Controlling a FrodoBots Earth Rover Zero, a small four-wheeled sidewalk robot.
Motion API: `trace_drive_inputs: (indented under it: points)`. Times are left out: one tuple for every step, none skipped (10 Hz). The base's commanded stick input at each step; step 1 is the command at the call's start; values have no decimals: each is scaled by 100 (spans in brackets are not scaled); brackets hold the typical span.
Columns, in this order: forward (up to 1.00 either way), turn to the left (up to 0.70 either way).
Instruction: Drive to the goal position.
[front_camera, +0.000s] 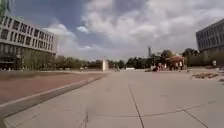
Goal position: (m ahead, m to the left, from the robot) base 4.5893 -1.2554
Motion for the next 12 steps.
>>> trace_drive_inputs:
  points:
    - [0, 0]
    - [0, 0]
    - [0, 0]
    - [0, 0]
    - [0, 0]
    - [1, 0]
    - [4, 2]
    - [0, 0]
    - [0, 0]
    - [1, 0]
    - [8, 2]
    - [11, 2]
